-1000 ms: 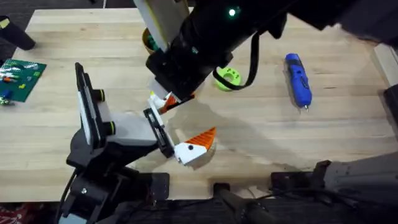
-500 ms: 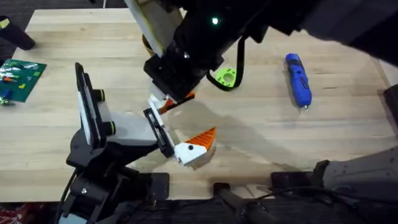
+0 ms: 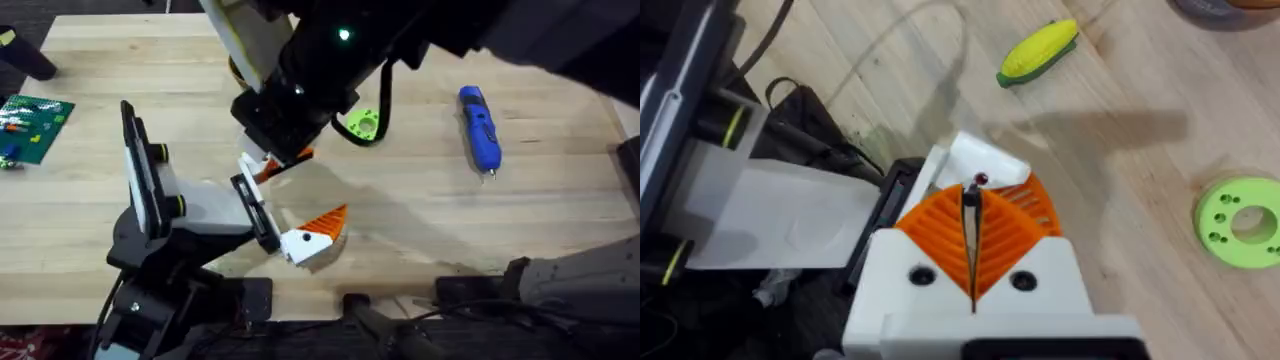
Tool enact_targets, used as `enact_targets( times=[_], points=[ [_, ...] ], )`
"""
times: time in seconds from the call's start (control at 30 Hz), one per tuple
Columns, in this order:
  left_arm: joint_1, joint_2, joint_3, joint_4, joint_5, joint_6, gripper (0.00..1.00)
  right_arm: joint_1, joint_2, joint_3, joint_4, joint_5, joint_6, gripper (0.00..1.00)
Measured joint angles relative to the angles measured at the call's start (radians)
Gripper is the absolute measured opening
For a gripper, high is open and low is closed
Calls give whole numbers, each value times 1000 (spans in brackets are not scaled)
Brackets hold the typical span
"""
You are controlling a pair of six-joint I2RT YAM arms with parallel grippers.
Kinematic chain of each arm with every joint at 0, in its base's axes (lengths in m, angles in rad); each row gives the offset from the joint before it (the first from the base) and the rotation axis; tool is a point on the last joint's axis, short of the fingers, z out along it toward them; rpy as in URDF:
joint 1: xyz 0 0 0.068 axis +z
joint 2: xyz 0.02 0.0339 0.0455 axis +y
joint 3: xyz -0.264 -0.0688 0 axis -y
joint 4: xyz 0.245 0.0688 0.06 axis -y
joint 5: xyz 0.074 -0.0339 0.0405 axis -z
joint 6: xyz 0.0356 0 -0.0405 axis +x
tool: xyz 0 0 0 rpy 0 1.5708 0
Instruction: Pick up the gripper from the table and insert it into the empty holder that is missing its gripper. Then pick up a screw, insert it into the mounting hole, and use the screwdriver to tighten it. Finally, clean up the table by picking up the vegetable and placing it into the bucket.
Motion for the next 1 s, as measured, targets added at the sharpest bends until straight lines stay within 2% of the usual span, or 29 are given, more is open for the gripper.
enact_targets(
  times=[1.0],
  points=[
    [0, 0, 0, 0, 0, 0, 987, 0, 39, 1, -15, 3, 0, 7]
  ],
)
